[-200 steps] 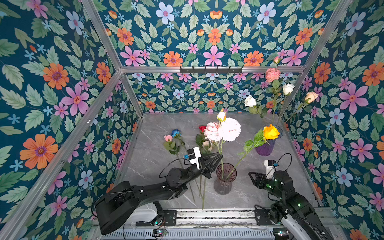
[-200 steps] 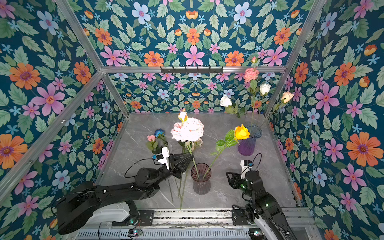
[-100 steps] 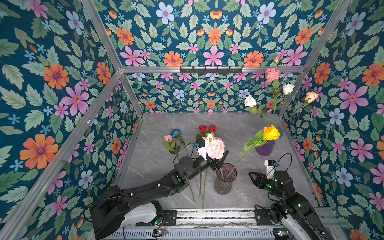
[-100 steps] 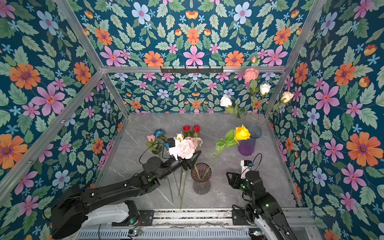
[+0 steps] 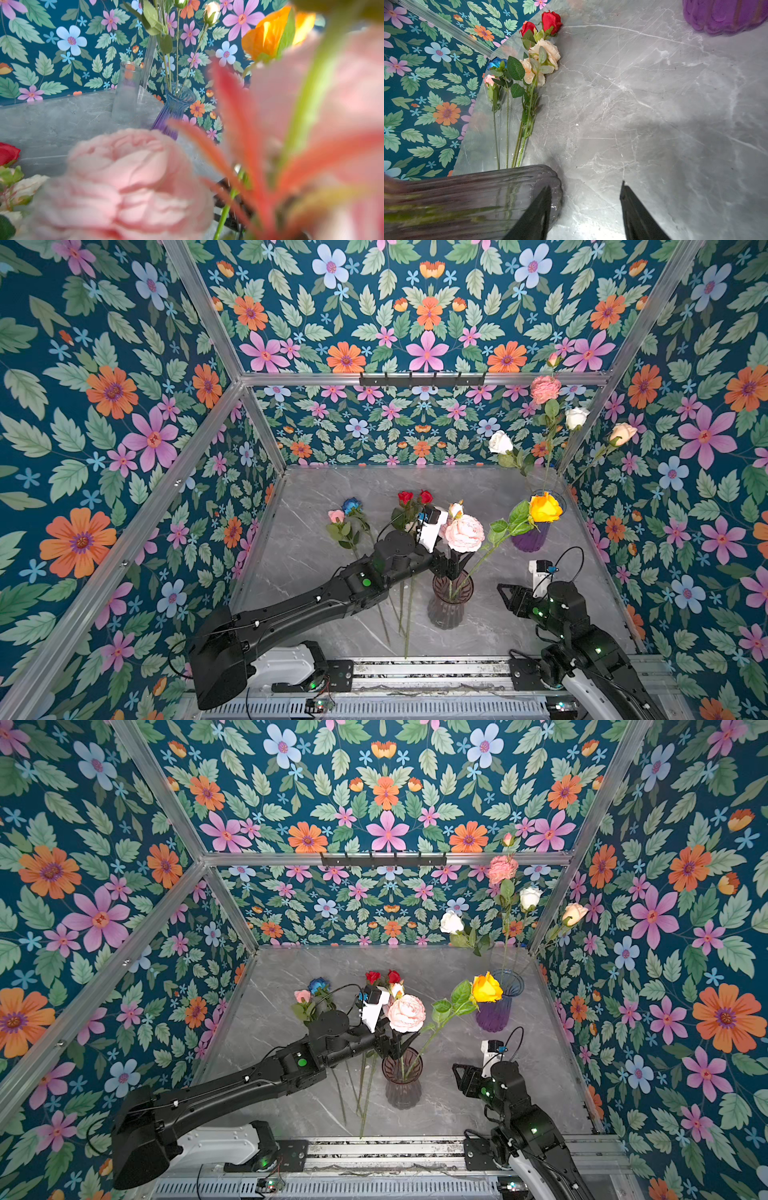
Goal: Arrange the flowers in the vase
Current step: 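Lower the pink rose stems into the ribbed vase with the left gripper, then open the left gripper and draw it back to the rose bunch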
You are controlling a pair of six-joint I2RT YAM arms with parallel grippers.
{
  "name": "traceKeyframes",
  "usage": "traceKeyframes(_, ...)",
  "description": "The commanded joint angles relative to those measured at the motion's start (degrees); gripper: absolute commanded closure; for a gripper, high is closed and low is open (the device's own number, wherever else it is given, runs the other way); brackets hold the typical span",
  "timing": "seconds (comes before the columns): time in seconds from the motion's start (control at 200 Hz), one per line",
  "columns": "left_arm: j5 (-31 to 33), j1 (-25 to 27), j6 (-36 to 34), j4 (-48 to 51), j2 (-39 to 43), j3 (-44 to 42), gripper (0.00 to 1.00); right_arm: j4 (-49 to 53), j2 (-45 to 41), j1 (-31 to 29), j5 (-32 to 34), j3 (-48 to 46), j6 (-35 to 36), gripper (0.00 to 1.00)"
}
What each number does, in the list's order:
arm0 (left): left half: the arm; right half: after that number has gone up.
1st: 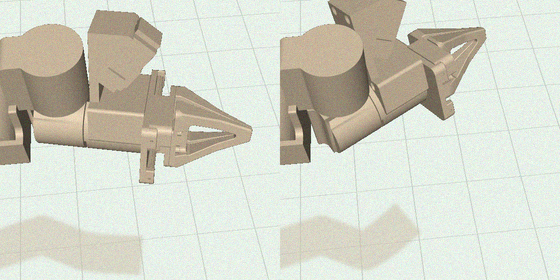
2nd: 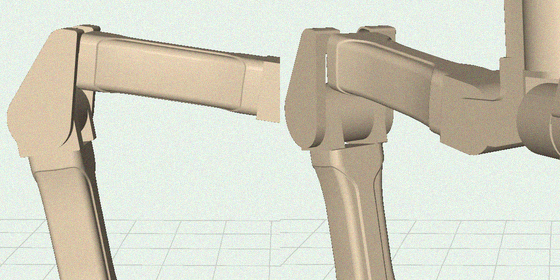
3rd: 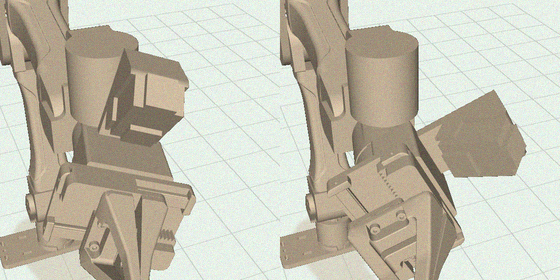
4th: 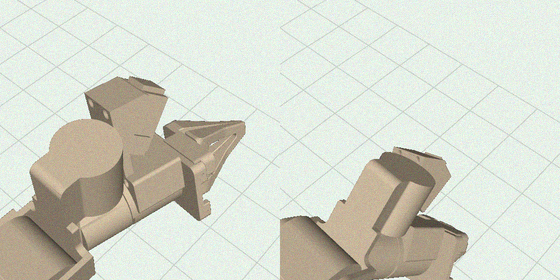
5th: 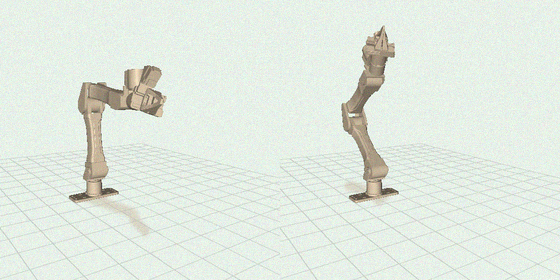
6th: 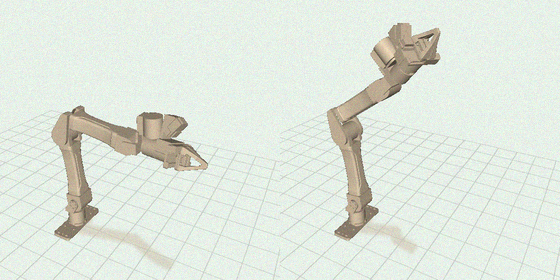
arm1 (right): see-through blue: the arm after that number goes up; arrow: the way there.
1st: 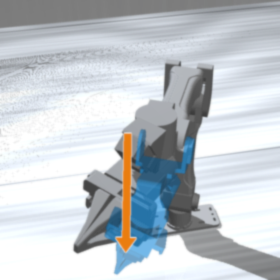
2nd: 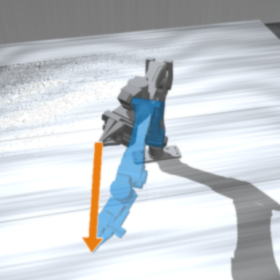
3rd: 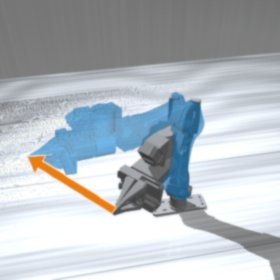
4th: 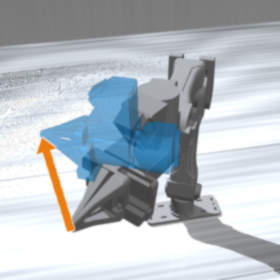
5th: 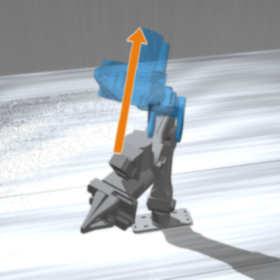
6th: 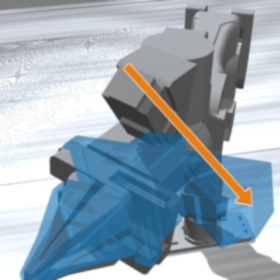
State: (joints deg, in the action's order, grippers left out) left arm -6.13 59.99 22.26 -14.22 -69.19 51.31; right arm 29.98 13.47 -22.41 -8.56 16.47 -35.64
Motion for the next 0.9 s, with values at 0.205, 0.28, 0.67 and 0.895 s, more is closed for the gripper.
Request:
traceKeyframes(0.205, 3.85, -0.08, -2.67, 13.44, 14.87, -5.76, 0.0, 0.41, 0.06, -0.08, 0.65, 0.05, 0.1, 0.45)
traceKeyframes(0.28, 2.29, -0.05, -2.79, 11.63, 18.29, -8.11, 0.0, 0.34, 0.19, -0.09, 0.62, 0.0, 0.06, 0.45)
traceKeyframes(0.67, 12.44, -0.84, -4.27, 20.27, 25.21, -11.17, 0.15, 0.34, 0.69, -0.08, 0.56, 0.07, 0.04, 0.45)
traceKeyframes(0.895, 28.52, -3.34, 2.18, 34.04, 26.81, -11.57, 0.07, 0.09, 0.94, -0.07, 0.55, 0.14, 0.14, 0.45)
